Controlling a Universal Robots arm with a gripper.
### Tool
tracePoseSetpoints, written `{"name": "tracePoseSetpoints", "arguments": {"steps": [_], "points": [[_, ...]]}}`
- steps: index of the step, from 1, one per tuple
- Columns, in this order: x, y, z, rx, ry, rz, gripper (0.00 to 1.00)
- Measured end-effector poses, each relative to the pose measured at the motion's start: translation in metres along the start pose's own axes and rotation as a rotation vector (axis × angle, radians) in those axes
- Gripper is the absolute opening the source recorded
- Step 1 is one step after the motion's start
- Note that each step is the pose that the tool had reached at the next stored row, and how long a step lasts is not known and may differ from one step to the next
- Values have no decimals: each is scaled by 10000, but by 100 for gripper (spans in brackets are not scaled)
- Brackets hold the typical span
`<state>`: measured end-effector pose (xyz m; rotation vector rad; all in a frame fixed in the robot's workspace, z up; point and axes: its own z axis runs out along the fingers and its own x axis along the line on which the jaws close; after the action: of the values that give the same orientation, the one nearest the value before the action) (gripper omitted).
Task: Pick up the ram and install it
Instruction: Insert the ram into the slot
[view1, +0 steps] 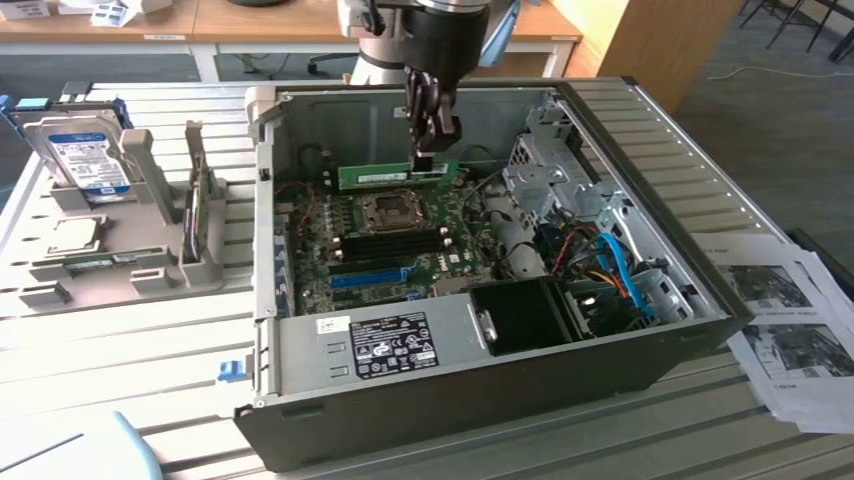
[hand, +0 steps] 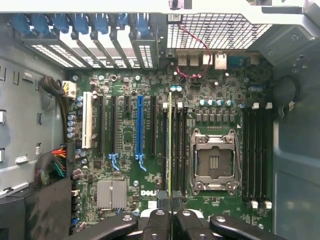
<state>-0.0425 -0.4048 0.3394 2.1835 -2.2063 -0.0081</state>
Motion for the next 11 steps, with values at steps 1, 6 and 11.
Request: {"name": "tracePoseSetpoints", "arguments": {"steps": [1, 6, 11], "points": [[0, -1, 15, 0, 0, 0, 11], [-3, -4, 105, 5, -2, 0, 11], [-5, -6, 196, 7, -1, 0, 11]]}}
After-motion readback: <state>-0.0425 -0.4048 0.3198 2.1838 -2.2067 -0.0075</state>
